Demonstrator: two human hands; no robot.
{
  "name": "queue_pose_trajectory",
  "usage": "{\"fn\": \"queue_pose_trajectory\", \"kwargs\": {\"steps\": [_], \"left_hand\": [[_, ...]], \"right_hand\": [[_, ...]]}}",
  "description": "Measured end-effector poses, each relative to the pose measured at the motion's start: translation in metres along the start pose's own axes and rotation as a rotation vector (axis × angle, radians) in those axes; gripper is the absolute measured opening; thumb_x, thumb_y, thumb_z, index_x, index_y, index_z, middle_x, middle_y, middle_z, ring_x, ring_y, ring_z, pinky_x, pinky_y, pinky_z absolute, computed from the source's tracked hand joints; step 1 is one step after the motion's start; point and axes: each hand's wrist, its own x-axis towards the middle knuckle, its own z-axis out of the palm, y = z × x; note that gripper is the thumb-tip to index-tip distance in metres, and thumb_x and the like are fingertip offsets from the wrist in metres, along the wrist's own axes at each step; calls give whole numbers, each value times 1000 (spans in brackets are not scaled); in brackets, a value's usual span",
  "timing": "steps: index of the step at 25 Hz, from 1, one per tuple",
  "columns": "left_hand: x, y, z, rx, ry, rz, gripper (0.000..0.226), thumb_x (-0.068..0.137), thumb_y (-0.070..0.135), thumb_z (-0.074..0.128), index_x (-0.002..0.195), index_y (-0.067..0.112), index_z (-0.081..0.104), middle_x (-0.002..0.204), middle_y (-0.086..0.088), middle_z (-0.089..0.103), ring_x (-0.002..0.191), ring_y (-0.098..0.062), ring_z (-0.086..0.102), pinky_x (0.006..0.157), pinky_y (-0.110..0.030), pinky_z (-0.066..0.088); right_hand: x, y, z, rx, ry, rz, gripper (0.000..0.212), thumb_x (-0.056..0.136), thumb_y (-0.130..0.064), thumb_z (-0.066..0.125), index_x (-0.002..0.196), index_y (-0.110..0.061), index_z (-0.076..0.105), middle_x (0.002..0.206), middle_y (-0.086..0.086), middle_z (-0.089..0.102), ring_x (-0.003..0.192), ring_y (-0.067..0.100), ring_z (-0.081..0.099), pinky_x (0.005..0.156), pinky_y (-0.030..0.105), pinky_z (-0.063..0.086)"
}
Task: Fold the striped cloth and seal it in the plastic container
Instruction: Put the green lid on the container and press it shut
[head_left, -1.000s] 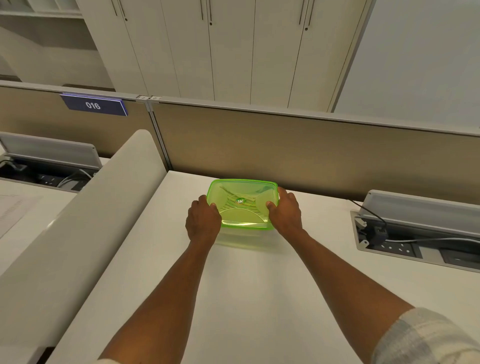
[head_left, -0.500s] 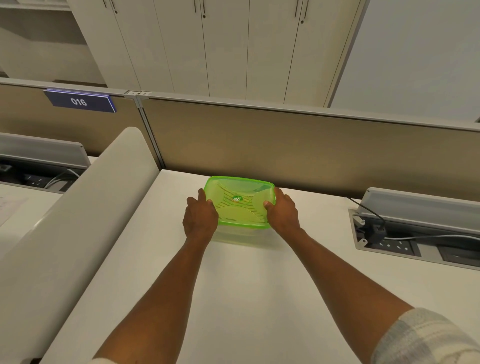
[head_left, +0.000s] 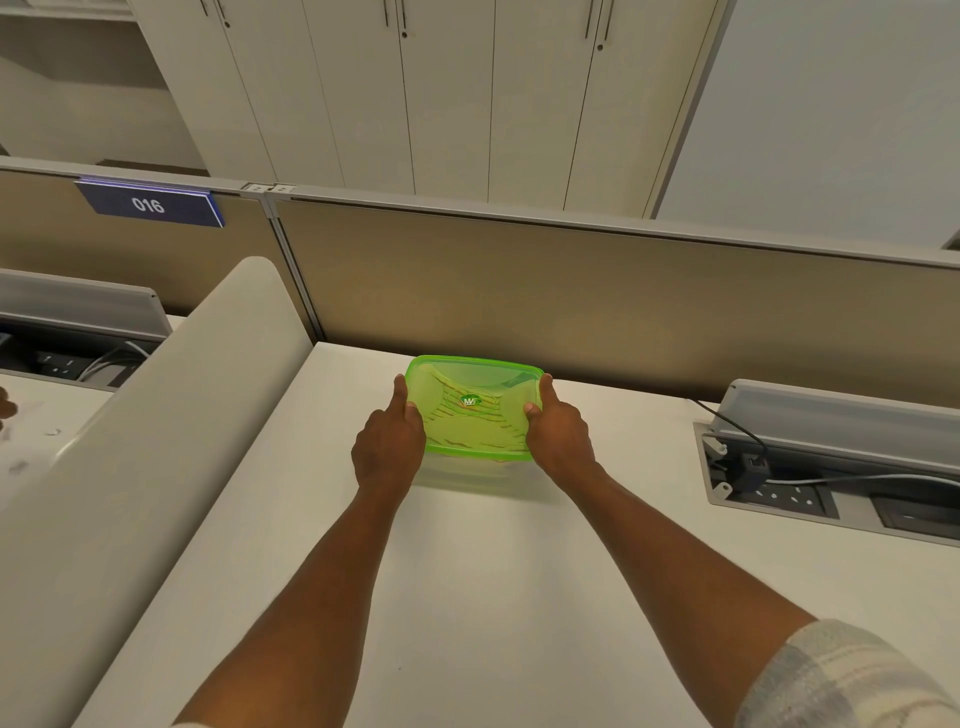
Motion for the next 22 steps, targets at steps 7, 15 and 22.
{"fn": "queue_pose_trajectory", "kwargs": {"steps": [7,15,22], "left_hand": [[1,-1,1,46,-21,14,52,101,39,19,152,43,11,99,-16,67,91,-38,63,72,-39,43],[3,-3,-1,47,-34,15,53,100,39,19,152,43,10,93,-17,67,88,-38,62,72,-38,42],[8,1,-4,94,-60,22,54,100,38,19,153,40,11,92,-14,66,86,-36,61,70,-36,40]], "right_hand": [[-8,-5,6,-152,32,-44,55,103,-32,25,153,-18,7,108,16,59,93,40,59,68,39,37],[-9,-1,5,-95,-26,40,56,101,-40,21,152,-35,-1,100,18,65,94,40,60,71,38,36],[-7,-2,6,-131,-3,43,56,101,-40,20,153,-33,0,101,18,66,93,39,61,70,38,37]]}}
